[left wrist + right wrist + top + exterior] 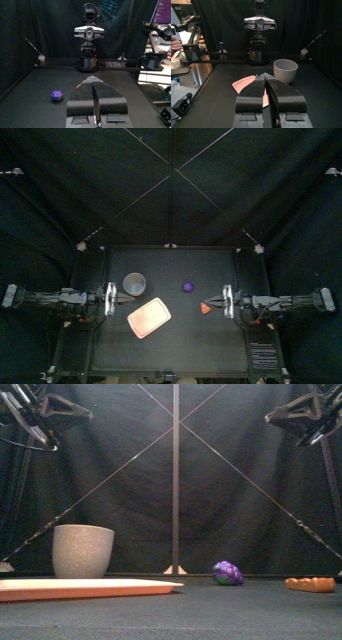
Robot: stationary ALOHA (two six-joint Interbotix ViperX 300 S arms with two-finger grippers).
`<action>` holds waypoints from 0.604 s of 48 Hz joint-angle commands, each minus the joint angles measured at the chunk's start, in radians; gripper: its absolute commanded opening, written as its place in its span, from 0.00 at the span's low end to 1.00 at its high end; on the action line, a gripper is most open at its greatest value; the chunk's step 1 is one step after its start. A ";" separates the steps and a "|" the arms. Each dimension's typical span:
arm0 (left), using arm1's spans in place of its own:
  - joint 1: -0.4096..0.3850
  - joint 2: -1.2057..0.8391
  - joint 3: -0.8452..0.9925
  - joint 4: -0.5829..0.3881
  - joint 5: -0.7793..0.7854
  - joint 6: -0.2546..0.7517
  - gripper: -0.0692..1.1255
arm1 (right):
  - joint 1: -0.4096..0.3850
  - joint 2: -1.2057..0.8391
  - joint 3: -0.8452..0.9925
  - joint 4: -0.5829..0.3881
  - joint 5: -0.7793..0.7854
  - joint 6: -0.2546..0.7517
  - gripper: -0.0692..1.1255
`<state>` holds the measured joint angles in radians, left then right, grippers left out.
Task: Pick the pie then place it in the grey bowl
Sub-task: Pick the pie
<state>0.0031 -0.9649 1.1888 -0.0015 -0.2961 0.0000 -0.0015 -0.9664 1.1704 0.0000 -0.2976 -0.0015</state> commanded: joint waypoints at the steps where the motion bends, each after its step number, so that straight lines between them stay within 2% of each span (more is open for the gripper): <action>1: 0.005 0.008 -0.020 0.000 -0.008 0.002 0.07 | 0.000 0.037 -0.003 -0.003 -0.002 0.005 0.07; 11: 0.006 0.008 -0.020 -0.002 -0.008 0.002 0.07 | -0.049 0.219 -0.031 0.023 0.002 0.021 0.08; 17: 0.009 0.008 -0.020 -0.002 -0.011 0.002 0.07 | -0.114 0.327 -0.061 0.123 0.035 0.049 0.14; 22: 0.011 0.008 -0.020 -0.002 -0.014 0.002 0.07 | -0.170 0.391 -0.084 0.213 0.075 0.063 0.33; 29: 0.012 0.008 -0.017 -0.002 -0.014 0.000 0.07 | -0.192 0.436 -0.109 0.284 0.083 0.064 0.69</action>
<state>0.0123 -0.9633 1.1888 -0.0031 -0.3007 0.0000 -0.1856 -0.5446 1.0968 0.2516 -0.2132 0.0629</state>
